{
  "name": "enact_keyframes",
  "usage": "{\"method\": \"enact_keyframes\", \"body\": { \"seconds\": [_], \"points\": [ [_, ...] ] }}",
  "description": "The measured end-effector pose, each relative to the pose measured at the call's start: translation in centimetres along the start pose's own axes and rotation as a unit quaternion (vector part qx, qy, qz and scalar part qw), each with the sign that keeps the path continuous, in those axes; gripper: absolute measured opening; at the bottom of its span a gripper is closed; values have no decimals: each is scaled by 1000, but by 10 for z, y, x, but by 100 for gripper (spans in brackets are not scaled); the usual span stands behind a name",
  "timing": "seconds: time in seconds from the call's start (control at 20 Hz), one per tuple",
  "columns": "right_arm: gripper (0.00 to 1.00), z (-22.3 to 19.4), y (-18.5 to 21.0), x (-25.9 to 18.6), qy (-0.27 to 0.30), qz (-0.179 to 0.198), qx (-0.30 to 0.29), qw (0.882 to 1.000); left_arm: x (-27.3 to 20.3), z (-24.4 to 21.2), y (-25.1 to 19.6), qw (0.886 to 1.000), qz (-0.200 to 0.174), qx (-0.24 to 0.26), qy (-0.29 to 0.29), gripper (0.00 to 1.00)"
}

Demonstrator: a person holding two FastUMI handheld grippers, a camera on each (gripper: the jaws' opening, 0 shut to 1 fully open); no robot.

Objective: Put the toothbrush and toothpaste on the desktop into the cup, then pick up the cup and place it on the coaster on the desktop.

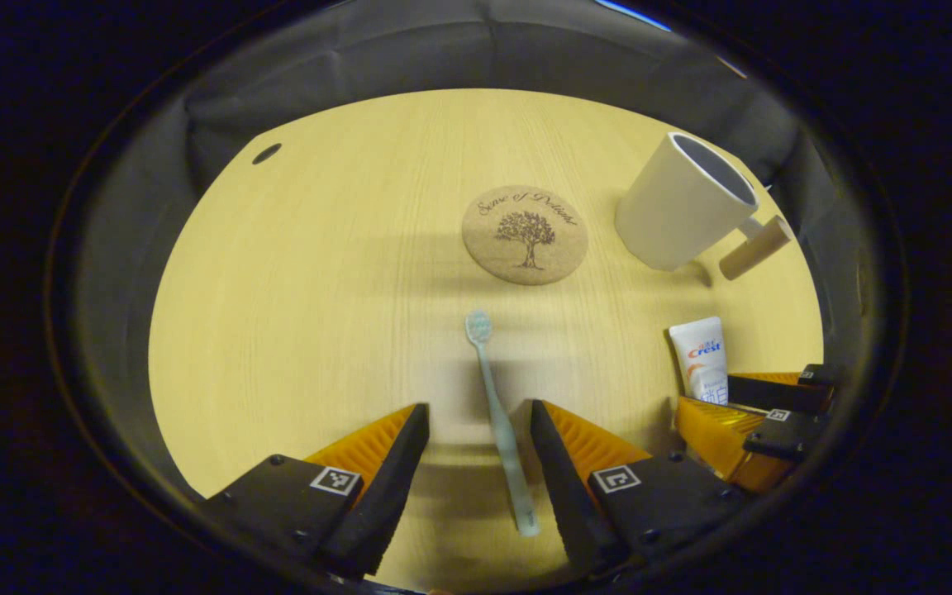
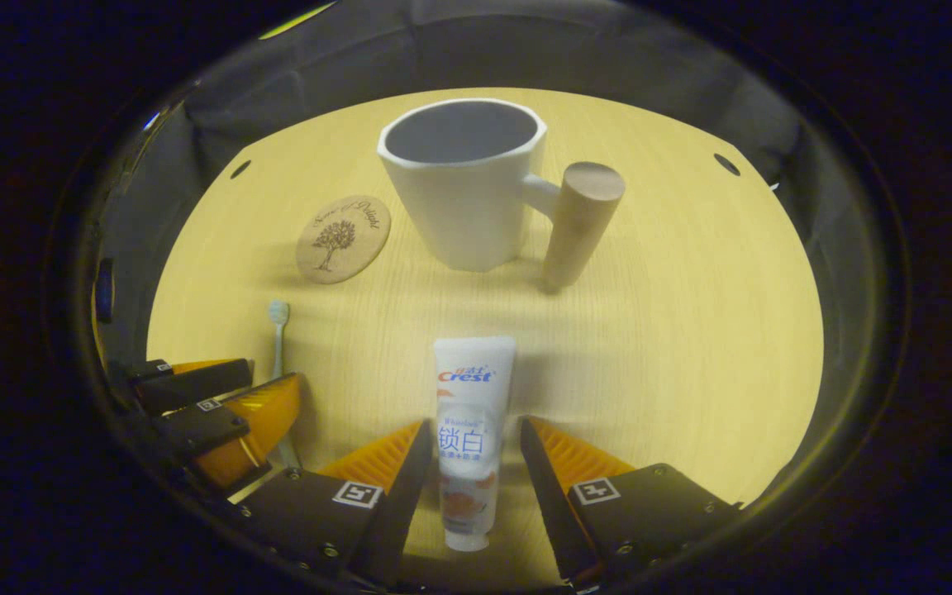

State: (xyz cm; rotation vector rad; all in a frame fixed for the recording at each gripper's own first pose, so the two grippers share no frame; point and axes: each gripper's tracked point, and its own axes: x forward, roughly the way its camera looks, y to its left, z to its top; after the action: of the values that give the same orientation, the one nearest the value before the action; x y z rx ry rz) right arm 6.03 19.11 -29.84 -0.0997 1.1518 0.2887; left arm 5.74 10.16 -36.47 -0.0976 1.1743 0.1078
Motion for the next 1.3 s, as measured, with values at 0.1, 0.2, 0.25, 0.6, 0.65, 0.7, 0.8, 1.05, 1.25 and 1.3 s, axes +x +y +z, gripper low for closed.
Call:
{"method": "enact_keyframes", "body": {
  "seconds": [0.1,0.2,0.25,0.6,0.65,0.7,0.8,1.05,1.25,1.3],
  "points": [
    [59,-1,-3,-1,2,-5,0,1000,-2,0,0,1000,5,-5,1,83],
    [58,-2,-7,-2,8,-12,-1,1000,-2,-1,4,1000,6,-5,4,81],
    [56,-4,-5,-1,9,-9,0,1000,-2,-1,5,1000,6,-6,3,84],
    [37,-8,-8,-6,19,-25,-8,999,-2,1,-3,1000,18,-8,10,16],
    [25,-11,-7,-5,28,-22,-6,999,-3,3,-4,1000,17,-6,6,11],
    [25,-7,-7,-5,24,-20,-4,1000,-3,1,-4,1000,16,-5,7,11],
    [26,-9,-8,-6,24,-17,1,1000,-3,2,-4,1000,14,-10,2,11],
    [25,-5,-9,-10,12,-1,26,1000,-3,5,-3,1000,4,-12,-8,11],
    [25,5,-16,-24,-11,0,41,999,-10,14,1,999,9,-11,-29,11],
    [25,6,-16,-28,-13,2,45,999,-11,17,1,999,10,-8,-35,11]
  ]
}}
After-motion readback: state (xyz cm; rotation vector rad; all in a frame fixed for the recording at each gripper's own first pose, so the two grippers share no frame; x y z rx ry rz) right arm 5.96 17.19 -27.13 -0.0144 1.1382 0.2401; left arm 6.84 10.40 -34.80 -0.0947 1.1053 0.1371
